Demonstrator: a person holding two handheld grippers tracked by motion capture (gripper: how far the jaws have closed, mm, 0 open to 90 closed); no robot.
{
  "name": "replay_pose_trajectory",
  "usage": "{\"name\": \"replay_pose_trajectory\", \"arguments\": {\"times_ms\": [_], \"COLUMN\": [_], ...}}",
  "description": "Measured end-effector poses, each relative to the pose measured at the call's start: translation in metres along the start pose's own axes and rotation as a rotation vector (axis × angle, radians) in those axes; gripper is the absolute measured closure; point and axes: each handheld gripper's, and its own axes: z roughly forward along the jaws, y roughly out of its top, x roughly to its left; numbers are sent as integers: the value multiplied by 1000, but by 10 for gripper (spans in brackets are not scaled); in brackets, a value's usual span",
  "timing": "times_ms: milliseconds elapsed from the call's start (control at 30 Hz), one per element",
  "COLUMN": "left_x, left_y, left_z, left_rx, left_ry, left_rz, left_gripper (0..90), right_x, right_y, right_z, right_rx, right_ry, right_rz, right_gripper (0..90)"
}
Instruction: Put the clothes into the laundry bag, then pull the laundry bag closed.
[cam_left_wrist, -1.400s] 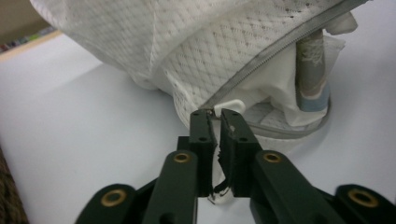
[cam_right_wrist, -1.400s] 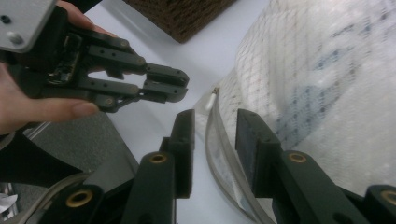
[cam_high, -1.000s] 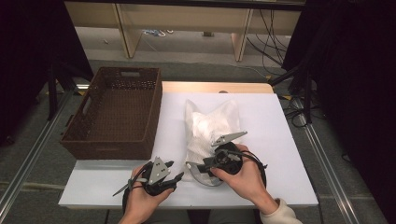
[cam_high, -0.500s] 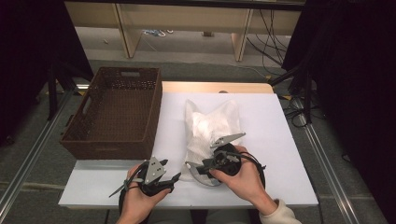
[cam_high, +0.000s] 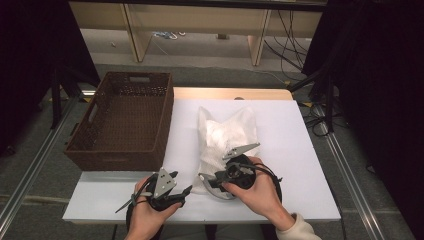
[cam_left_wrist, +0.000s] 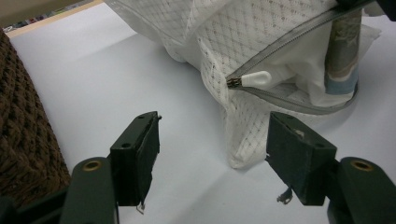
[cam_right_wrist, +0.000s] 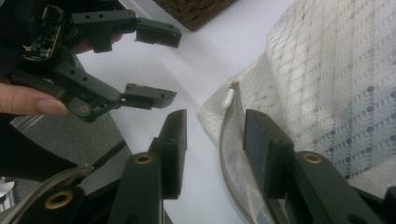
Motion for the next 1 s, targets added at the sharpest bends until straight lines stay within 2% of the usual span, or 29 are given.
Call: {"name": "replay_pose_trajectory", "arguments": {"times_ms": [33, 100, 200, 233, 267, 300, 333, 467, 500, 533, 567, 600, 633, 667, 700, 733, 800, 833, 867, 900, 933, 967, 1000], "left_x": [0, -1, -1, 2, 0, 2, 1, 3, 1, 4, 2, 4, 3, 1, 3, 4, 3, 3, 5, 7, 5, 6, 6], "left_y": [0, -1, -1, -1, -1, -1, -2, -1, -2, 0, 0, 0, 0, 0, 1, 1, 0, 0, 0, 0, -1, -1, -1], "left_z": [0, -1, -1, 0, -1, -1, 0, 1, 3, 4, 4, 4, 4, 5, 5, 5, 5, 5, 5, 5, 5, 5, 6], "left_rx": [-4, 13, 5, -1, 8, 9, 7, 19, 16, 17, 21, 33, 40, 16, 20, 21, 19, 24, 30, 45, 47, 44, 45], "left_ry": [1, 6, 13, 11, 13, 14, 19, 10, 14, 7, 8, 5, 5, -1, -1, 0, 0, 1, 1, 2, -8, 0, 1], "left_rz": [-3, -26, -34, -13, -38, -15, -34, -14, -44, -3, -21, 11, -2, -41, -12, -7, -35, -37, -11, 7, -36, -11, -26], "left_gripper": [346, 345, 345, 346, 347, 348, 348, 350, 351, 352, 355, 358, 363, 367, 369, 372, 375, 376, 377, 378, 378, 379, 379], "right_x": [1, 1, 4, 4, 3, 4, 4, 5, 6, 7, 9, 9, 11, 11, 13, 13, 15, 14, 13, 11, 10, 10, 9], "right_y": [0, 0, -1, -1, -1, -1, -2, -4, -5, -6, -7, -7, -8, -8, -9, -9, -10, -11, -11, -11, -11, -10, -10], "right_z": [0, 2, 5, 6, 7, 8, 9, 15, 16, 18, 20, 22, 24, 26, 29, 32, 36, 39, 40, 42, 43, 44, 46], "right_rx": [-9, -7, -6, 6, 16, 20, 25, 40, 40, 50, 46, 38, 41, 36, 29, 24, 24, 4, 19, 12, 4, 6, -2], "right_ry": [-13, -1, -3, -2, 4, 3, 1, -12, -20, -22, -21, -44, -50, -49, -69, -77, -105, -129, -135, -129, -139, -132, -135], "right_rz": [0, -11, 7, 0, -7, -1, -11, -46, -49, -44, -39, -62, -43, -67, -66, -71, -55, -55, -53, -52, -45, -39, -43], "right_gripper": [610, 617, 632, 642, 649, 658, 668, 702, 709, 713, 717, 720, 722, 721, 720, 719, 721, 720, 721, 720, 719, 719, 719]}}
